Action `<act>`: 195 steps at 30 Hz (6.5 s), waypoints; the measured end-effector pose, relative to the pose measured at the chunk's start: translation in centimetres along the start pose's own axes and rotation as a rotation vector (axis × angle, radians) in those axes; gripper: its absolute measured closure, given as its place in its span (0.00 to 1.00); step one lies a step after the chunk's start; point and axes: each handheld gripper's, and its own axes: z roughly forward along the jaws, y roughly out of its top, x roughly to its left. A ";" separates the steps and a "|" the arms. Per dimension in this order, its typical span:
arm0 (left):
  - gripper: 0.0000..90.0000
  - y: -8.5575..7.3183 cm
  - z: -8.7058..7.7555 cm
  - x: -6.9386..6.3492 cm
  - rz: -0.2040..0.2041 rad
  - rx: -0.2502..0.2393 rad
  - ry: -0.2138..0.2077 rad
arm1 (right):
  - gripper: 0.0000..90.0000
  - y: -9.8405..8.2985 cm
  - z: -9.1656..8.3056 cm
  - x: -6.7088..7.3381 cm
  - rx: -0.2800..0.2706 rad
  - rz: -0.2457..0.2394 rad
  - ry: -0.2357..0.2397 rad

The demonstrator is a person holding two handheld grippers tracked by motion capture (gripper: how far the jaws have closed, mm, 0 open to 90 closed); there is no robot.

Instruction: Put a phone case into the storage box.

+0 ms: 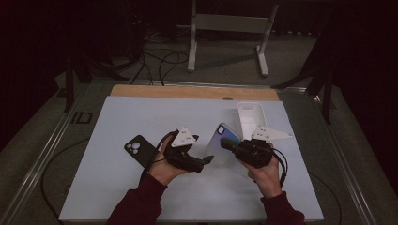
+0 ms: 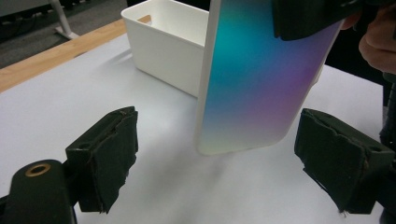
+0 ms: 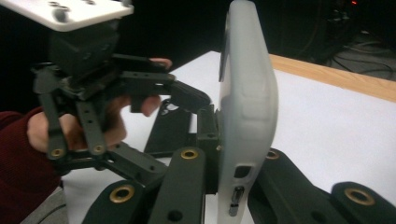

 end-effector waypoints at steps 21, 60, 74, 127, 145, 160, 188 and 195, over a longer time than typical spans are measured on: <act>0.26 -0.1 0.6 -0.7 0.031 0.007 -0.118 | 0.97 0.2 0.2 0.8 -0.026 -0.053 0.120; 0.90 -0.7 0.5 -1.4 0.123 -0.014 -0.232 | 0.50 -0.1 -0.5 -0.2 -0.032 -0.059 0.168; 0.90 -0.6 0.2 -1.2 0.109 -0.017 -0.143 | 0.10 -0.3 -0.6 -0.2 0.006 -0.033 -0.024; 0.90 -0.7 1.3 -1.9 0.029 -0.005 0.005 | 0.09 1.2 1.0 0.8 -0.110 0.107 -0.160; 0.90 -0.8 2.3 -2.6 -0.007 -0.003 -0.057 | 0.18 1.2 1.3 1.2 -0.116 0.132 -0.226; 0.89 -0.9 2.3 -2.7 0.006 0.006 -0.042 | 0.19 1.3 1.3 1.2 -0.094 0.120 -0.222; 0.16 -0.7 0.3 -1.3 -0.020 -0.031 0.128 | 0.19 1.4 1.1 1.1 -0.105 0.111 -0.241; 0.05 -0.9 -0.4 -0.9 -0.030 -0.043 0.158 | 0.19 1.4 1.1 1.0 -0.108 0.109 -0.247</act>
